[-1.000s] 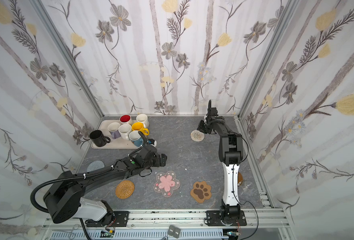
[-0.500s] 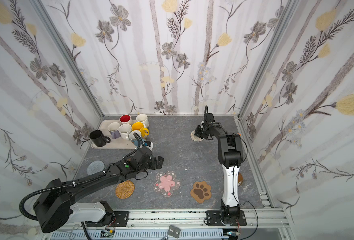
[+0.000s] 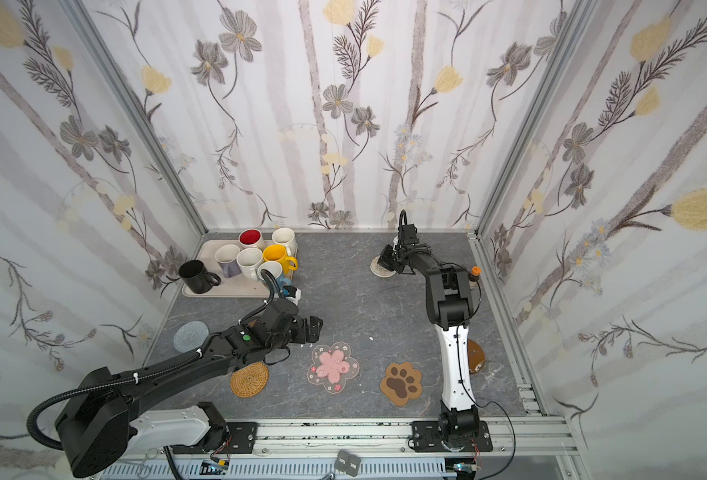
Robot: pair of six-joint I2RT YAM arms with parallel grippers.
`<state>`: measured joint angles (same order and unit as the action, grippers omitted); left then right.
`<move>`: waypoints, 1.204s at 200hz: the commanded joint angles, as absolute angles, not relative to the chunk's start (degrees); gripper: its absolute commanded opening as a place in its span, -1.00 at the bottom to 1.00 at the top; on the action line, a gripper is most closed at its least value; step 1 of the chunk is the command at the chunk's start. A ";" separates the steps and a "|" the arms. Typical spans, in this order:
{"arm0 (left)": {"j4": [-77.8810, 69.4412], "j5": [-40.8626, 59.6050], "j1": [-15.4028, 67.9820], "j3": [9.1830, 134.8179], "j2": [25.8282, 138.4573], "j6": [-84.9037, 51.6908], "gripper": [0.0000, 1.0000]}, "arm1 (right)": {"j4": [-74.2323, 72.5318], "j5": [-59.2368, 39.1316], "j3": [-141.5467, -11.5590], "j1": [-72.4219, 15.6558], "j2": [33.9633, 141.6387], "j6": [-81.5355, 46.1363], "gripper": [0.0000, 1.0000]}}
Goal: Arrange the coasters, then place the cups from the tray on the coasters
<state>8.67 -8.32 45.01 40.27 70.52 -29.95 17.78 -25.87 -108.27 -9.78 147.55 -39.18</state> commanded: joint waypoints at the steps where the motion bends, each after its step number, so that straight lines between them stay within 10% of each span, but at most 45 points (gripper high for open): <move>1: 10.61 -7.13 44.80 40.92 69.88 -27.95 0.93 | 13.90 -28.34 -109.96 -10.10 148.21 -42.13 -0.73; 29: 13.93 -4.51 44.86 42.80 70.43 -26.42 0.54 | 10.63 -30.15 -110.13 -10.54 146.25 -42.31 -0.59; 91: 20.64 -4.41 47.79 44.33 69.49 -25.48 0.80 | 11.38 -29.39 -102.24 -11.92 132.45 -31.59 0.01; 241: 13.09 -2.20 54.49 29.90 65.19 -35.20 0.48 | 2.87 -23.81 -39.01 -26.35 86.94 -28.80 0.16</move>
<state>17.10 -2.74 54.24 31.44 66.74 -32.67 4.78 -24.69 -44.27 -23.88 91.24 -28.86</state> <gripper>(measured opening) 0.744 0.554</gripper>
